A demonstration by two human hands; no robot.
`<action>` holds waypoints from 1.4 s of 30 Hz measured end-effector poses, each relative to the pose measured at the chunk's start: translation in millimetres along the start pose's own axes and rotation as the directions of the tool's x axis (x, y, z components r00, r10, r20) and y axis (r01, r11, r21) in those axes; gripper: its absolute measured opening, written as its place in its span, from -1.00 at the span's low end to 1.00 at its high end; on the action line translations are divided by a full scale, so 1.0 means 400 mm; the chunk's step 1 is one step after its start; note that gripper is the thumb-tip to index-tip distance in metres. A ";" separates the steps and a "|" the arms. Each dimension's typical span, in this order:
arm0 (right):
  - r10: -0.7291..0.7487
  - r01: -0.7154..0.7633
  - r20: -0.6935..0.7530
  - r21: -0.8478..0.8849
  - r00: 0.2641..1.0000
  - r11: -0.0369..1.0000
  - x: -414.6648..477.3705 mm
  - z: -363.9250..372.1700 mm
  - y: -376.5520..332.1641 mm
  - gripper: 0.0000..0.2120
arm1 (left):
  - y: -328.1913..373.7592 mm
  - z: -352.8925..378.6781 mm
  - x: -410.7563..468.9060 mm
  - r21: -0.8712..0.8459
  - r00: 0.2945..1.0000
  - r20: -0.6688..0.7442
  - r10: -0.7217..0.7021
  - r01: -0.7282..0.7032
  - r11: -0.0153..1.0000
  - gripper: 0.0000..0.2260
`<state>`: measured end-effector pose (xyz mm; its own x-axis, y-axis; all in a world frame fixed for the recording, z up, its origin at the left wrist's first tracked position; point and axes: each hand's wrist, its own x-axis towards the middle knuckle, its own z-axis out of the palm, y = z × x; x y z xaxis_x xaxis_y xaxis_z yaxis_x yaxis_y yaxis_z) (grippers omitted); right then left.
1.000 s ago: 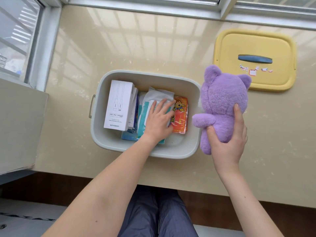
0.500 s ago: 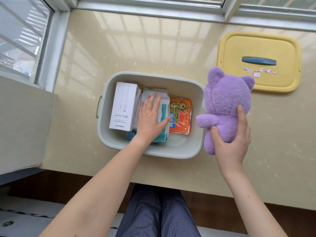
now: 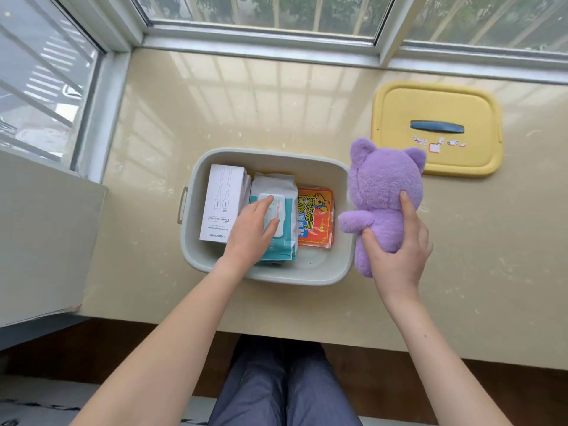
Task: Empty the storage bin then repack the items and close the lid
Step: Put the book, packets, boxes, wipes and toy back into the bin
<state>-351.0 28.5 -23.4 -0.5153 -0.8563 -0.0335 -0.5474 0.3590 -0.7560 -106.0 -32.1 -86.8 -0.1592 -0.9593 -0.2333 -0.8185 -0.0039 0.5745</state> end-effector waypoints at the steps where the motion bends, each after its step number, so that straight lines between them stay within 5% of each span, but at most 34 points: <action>1: -0.011 0.011 0.010 0.001 1.000 1.000 -0.004 -0.006 -0.010 -0.28 | 0.003 -0.023 -0.013 -0.023 1.000 -0.021 0.004 -0.004 1.000 -0.58; 10: -0.095 0.095 0.045 0.006 0.994 0.995 -0.091 -0.008 -0.116 -0.27 | -0.053 -0.217 -0.082 0.059 0.944 -0.318 0.091 -0.076 0.995 -0.64; 15: -0.066 0.066 0.039 0.017 0.997 0.998 -0.153 0.072 -0.158 -0.28 | -0.141 -0.246 -0.074 0.142 0.964 -0.264 -0.001 0.040 0.989 -0.48; 24: 0.064 -0.062 0.031 -0.050 0.997 0.997 -0.195 0.235 -0.160 -0.29 | -0.235 -0.198 -0.038 0.092 0.993 -0.112 0.026 -0.015 0.996 -0.40; 29: 0.231 -0.231 0.000 -0.024 0.973 0.973 -0.165 0.284 -0.119 -0.37 | -0.248 -0.176 -0.044 0.108 0.990 -0.123 0.070 -0.057 0.993 -0.41; 35: 0.232 -0.233 0.062 0.015 0.971 0.972 -0.137 0.300 -0.090 -0.36 | -0.259 -0.168 -0.044 0.128 0.986 -0.134 0.103 -0.086 0.988 -0.45; 42: 0.038 0.002 0.080 -0.451 0.996 0.892 -0.123 0.298 -0.114 -0.23 | -0.257 -0.164 -0.043 0.083 0.981 -0.168 0.099 -0.086 0.993 -0.47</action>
<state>-222.1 9.8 -65.3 -0.4817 -0.8688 -0.1147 -0.7870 0.4864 -0.3794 17.2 -33.6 -90.2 -0.1442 -0.9887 -0.0405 -0.8447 0.1017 0.5255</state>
